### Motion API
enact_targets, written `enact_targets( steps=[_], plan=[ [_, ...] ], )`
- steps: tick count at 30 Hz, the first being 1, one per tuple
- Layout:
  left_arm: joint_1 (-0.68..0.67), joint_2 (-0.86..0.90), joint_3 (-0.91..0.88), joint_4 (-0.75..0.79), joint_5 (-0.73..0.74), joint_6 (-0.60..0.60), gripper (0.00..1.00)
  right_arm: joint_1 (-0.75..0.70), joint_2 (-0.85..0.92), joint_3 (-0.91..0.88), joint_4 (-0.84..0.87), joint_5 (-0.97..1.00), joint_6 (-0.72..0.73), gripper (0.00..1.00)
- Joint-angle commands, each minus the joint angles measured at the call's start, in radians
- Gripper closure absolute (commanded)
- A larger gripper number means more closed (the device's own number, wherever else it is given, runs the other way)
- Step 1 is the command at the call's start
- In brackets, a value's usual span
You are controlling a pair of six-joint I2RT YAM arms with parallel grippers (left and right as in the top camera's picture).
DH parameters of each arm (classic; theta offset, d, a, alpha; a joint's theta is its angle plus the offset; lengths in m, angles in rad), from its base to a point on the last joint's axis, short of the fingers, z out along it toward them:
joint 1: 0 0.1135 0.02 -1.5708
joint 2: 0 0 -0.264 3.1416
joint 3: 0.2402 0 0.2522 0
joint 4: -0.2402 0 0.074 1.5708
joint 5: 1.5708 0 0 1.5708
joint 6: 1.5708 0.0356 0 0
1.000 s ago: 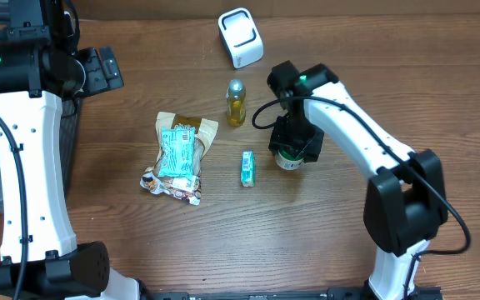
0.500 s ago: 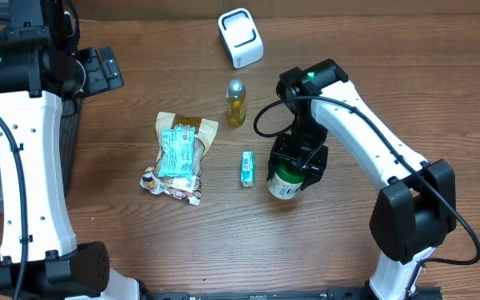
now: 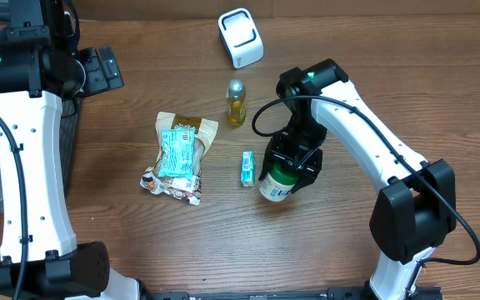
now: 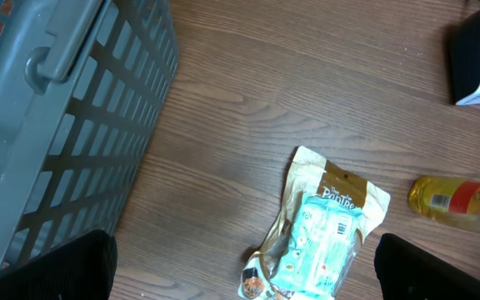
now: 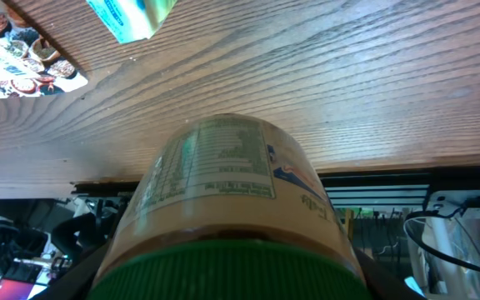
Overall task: Scan the item barcode
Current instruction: 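Tilt the jar sideways and raise it toward the scanner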
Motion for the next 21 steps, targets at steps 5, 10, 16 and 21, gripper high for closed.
enact_targets(
  steps=[5,10,16,21],
  plan=[
    [-0.006,0.006,0.002,0.001,-0.005,0.005,0.00,-0.002,-0.032,0.024,0.001,-0.088,-0.005,0.96],
    [-0.006,0.006,0.002,0.001,-0.005,0.005,0.01,-0.002,-0.032,0.024,-0.001,-0.134,-0.009,0.96],
    [-0.006,0.006,0.002,0.001,-0.005,0.005,0.01,-0.002,-0.032,0.024,-0.002,-0.229,-0.009,0.96],
    [-0.006,0.006,0.002,0.001,-0.005,0.005,0.00,-0.002,-0.032,0.024,-0.002,-0.311,-0.008,0.96]
  ],
)
